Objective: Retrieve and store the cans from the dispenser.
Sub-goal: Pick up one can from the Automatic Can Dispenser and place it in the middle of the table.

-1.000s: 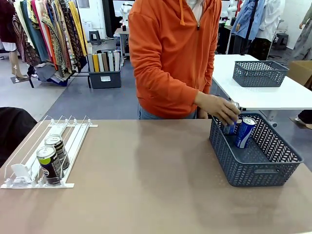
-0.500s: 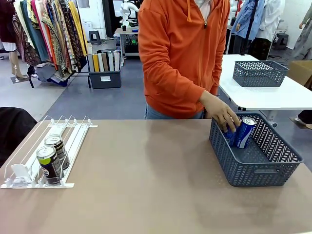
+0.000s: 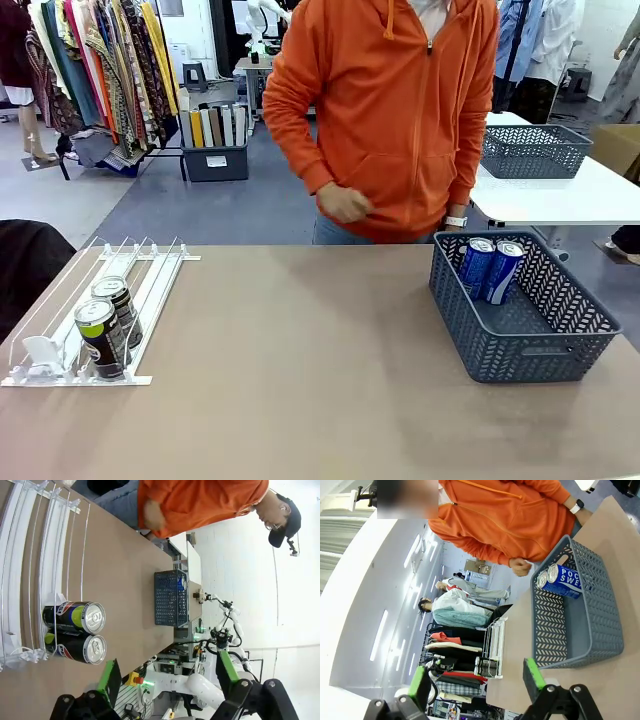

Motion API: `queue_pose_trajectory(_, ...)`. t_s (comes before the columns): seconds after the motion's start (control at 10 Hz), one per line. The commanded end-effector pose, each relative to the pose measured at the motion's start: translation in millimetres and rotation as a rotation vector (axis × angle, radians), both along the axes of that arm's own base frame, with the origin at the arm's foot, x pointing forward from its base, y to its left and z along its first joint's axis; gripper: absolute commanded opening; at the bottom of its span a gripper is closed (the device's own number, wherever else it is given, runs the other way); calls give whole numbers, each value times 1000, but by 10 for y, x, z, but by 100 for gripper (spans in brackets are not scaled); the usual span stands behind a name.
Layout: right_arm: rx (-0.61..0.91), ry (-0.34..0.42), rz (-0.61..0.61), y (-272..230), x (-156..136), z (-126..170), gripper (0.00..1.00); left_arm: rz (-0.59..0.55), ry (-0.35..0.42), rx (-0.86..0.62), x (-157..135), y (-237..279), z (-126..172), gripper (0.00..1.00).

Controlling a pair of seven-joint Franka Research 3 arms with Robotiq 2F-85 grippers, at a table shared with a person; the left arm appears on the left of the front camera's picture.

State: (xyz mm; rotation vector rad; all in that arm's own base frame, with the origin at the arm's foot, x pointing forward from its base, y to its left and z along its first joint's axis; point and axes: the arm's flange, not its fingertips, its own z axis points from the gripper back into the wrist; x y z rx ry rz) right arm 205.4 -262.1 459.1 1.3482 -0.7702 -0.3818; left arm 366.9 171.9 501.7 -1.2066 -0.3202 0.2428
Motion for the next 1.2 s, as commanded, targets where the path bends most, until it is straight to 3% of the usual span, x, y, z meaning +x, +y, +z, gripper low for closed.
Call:
queue_pose_trajectory(0.0, -3, -35, -7, -1, 34, 27, 100, 0, 0, 0, 0, 0, 0, 100)
queue_pose_trajectory(0.1, -3, -35, -7, -1, 34, 27, 100, -49, 22, 211, -33, -319, 45, 100)
queue_pose_trajectory(0.3, -3, -35, -7, -1, 34, 27, 100, -132, 12, 470, -157, -810, 30, 100)
queue_pose_trajectory(0.6, -3, -35, -7, -1, 34, 27, 100, -115, -14, 793, -201, -1403, -182, 100)
queue_pose_trajectory(1.1, -3, -35, -7, -1, 34, 27, 100, -226, -106, 1117, -228, -2071, -607, 100)
